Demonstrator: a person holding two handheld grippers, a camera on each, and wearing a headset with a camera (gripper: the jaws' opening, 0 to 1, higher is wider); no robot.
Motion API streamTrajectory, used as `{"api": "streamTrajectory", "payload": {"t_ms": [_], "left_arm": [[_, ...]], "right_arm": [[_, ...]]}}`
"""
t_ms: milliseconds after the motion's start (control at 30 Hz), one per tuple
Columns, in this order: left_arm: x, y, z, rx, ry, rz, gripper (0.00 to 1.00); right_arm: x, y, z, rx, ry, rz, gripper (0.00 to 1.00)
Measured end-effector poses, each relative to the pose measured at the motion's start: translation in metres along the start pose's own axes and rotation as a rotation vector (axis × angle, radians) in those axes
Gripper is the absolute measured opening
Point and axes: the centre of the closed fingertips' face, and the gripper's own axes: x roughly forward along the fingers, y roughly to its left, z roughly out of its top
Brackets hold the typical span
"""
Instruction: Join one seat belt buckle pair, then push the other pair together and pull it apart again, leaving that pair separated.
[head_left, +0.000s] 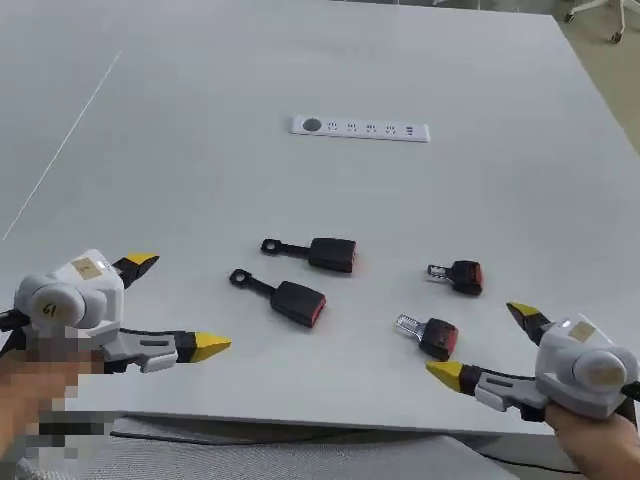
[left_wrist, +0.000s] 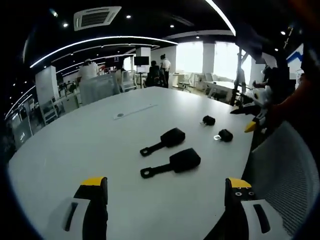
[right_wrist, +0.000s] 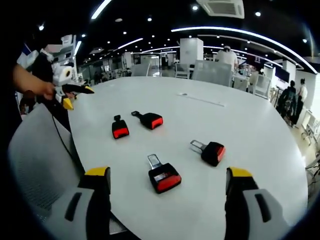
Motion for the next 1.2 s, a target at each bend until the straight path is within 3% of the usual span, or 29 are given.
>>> {"api": "streamTrajectory", "payload": {"t_ms": [1200], "left_arm": [[0.0023, 0.0032, -0.0032, 0.002, 0.003, -0.013, 1.0]], "right_arm": [[0.0046, 0.0045, 0.001, -0.006, 0.01, 0.007, 0.96]]}}
